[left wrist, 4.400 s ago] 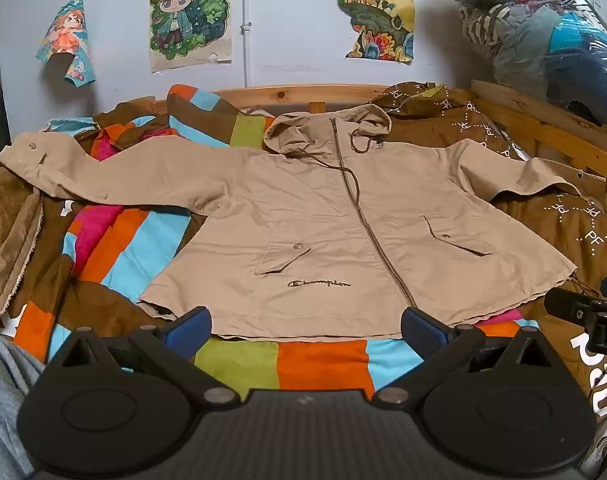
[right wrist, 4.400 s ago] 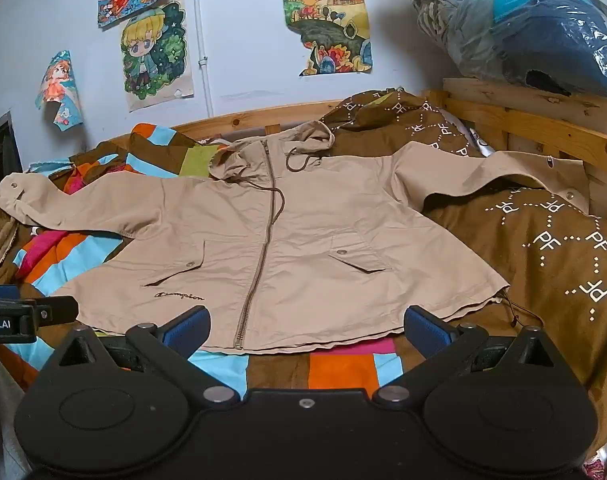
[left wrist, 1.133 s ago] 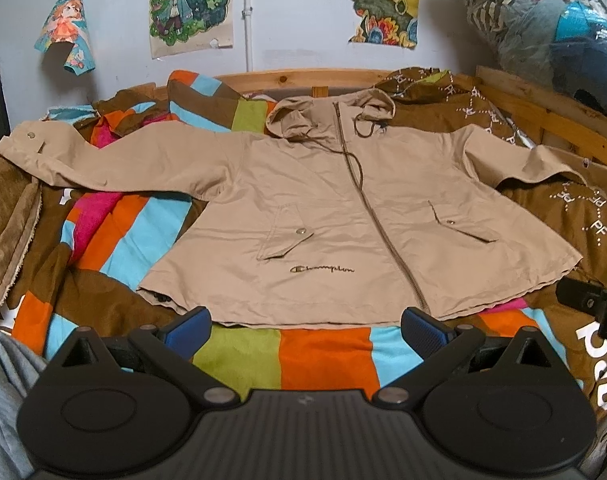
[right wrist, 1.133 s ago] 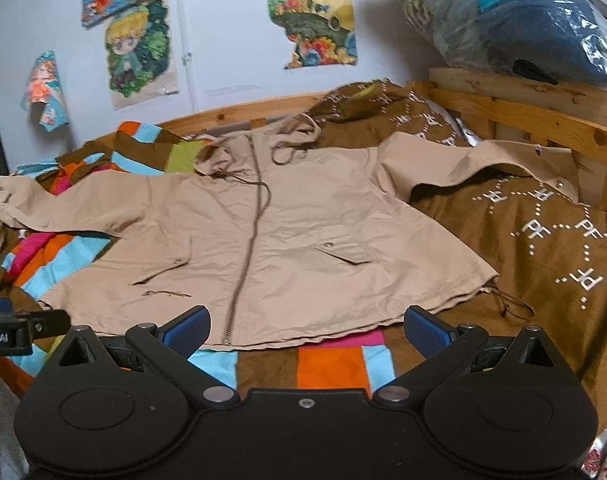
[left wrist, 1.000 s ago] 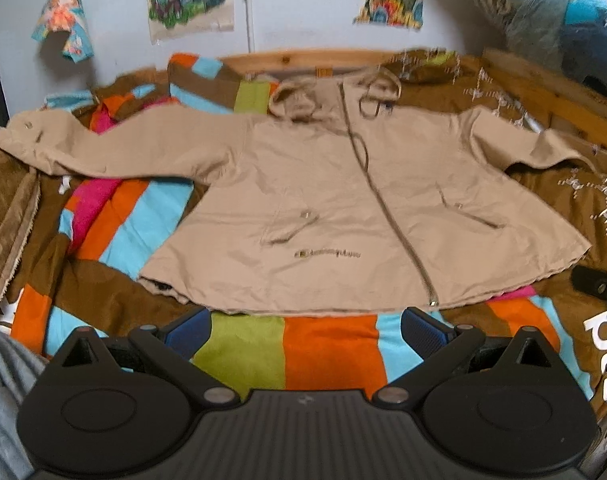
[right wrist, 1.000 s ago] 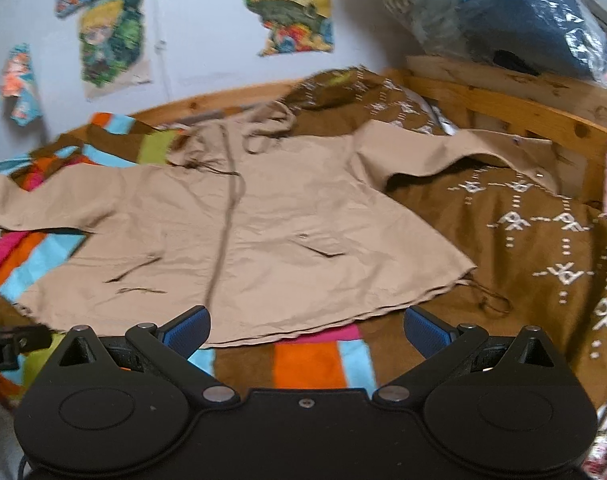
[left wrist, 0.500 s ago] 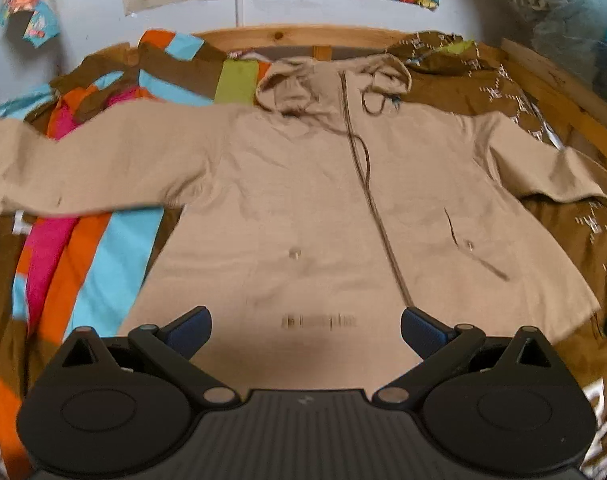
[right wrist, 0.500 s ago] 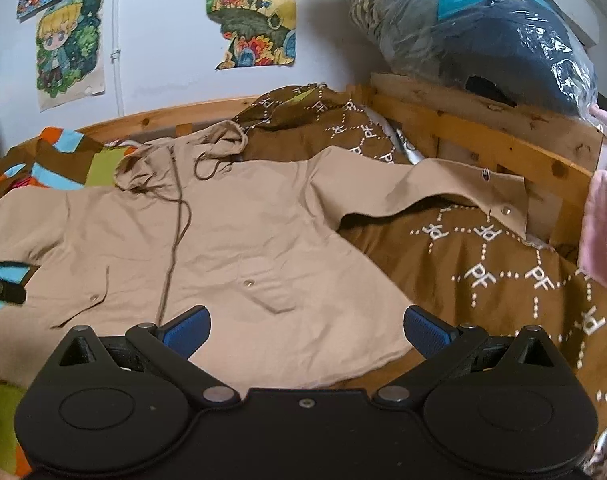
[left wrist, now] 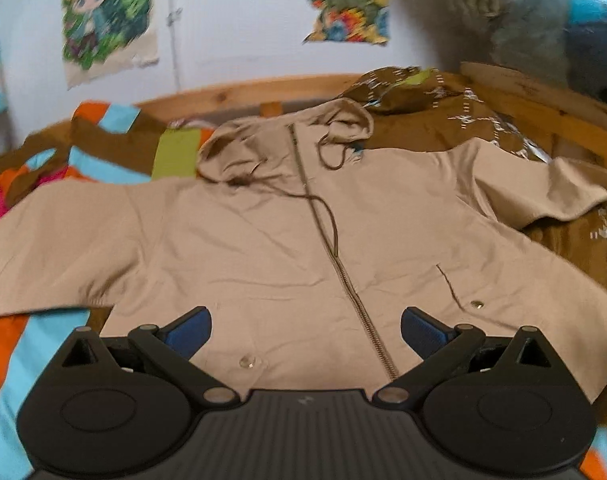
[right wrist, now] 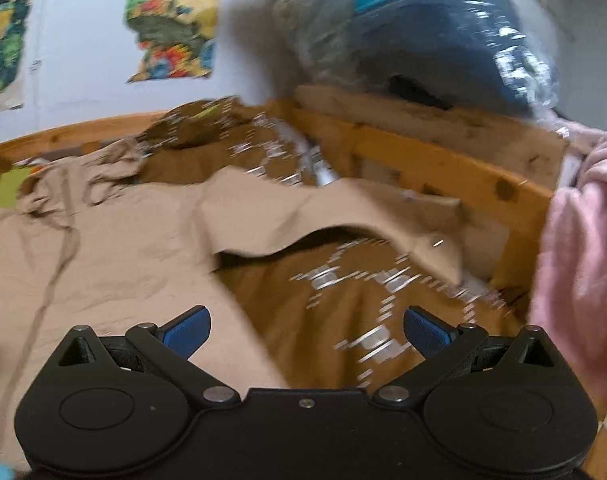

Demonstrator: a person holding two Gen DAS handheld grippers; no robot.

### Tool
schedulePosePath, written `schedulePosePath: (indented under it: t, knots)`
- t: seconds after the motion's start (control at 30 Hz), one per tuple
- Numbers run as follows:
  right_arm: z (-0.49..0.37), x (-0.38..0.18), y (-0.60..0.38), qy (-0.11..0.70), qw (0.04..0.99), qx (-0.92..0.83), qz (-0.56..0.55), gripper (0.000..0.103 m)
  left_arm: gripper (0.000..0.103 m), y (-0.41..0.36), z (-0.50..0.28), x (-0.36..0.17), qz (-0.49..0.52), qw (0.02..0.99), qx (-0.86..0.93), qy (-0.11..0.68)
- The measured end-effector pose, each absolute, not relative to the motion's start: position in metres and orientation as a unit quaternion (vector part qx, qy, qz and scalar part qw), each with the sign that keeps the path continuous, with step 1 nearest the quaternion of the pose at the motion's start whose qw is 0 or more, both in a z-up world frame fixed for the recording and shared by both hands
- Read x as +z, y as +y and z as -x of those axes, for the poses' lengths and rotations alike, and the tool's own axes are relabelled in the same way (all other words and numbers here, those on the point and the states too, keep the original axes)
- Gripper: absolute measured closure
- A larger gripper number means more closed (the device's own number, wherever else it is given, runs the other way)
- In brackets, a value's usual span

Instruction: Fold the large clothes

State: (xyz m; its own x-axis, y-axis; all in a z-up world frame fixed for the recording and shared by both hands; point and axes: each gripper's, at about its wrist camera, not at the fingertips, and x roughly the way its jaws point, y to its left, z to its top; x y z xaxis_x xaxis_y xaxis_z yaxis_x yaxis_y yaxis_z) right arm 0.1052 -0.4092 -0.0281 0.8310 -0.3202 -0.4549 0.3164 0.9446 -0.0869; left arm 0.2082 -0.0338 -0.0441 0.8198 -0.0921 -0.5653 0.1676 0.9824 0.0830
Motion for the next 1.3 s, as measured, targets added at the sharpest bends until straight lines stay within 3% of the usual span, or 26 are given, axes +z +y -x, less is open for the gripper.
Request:
schedulePosePath:
  t: [0.1,0.3,0.4,0.63,0.73,0.9,0.93,0.97,1.07,1.2,1.3]
  knots:
    - [-0.12,-0.032,-0.436,0.223,0.95,-0.212,0.053,0.004,0.0,-0.033,-0.207,-0.054,-0.08,0.955,-0.078,0.274]
    - [-0.165,-0.035,-0.475,0.243,0.94,-0.217,0.1,0.026,0.0,-0.031,-0.213,-0.061,-0.059,0.961,-0.102,0.251]
    - [-0.183,-0.031,-0.492,0.254,0.95,-0.18,0.002,0.031,0.0,-0.036,-0.223,-0.066,-0.049,0.962,-0.106,0.248]
    - [-0.22,-0.042,-0.542,0.221,0.902,-0.152,-0.339,0.035,0.0,-0.066,-0.258,-0.082,-0.085,0.948,-0.109,0.287]
    - [-0.237,-0.047,-0.547,0.211,0.869,-0.174,-0.412,0.036,0.0,-0.07,-0.264,-0.088,-0.087,0.943,-0.111,0.301]
    - [-0.265,-0.048,-0.546,0.207,0.836,-0.275,-0.427,0.063,0.0,-0.058,-0.264,-0.088,-0.066,0.943,-0.116,0.306]
    - [-0.265,-0.047,-0.548,0.201,0.832,-0.288,-0.429,0.076,0.0,-0.054,-0.265,-0.087,-0.062,0.942,-0.113,0.309]
    - [-0.267,-0.044,-0.548,0.197,0.829,-0.304,-0.426,0.089,0.0,-0.051,-0.266,-0.084,-0.059,0.942,-0.108,0.312]
    - [-0.277,-0.027,-0.536,0.178,0.846,-0.324,-0.384,0.096,0.0,-0.039,-0.272,-0.076,-0.047,0.943,-0.084,0.319]
    - [-0.296,0.014,-0.474,0.142,0.918,-0.302,-0.215,0.099,0.001,-0.016,-0.283,-0.062,-0.012,0.942,-0.056,0.331]
    - [-0.317,0.034,-0.398,0.112,0.962,-0.247,-0.024,0.1,0.001,0.007,-0.292,-0.05,0.02,0.941,-0.034,0.335]
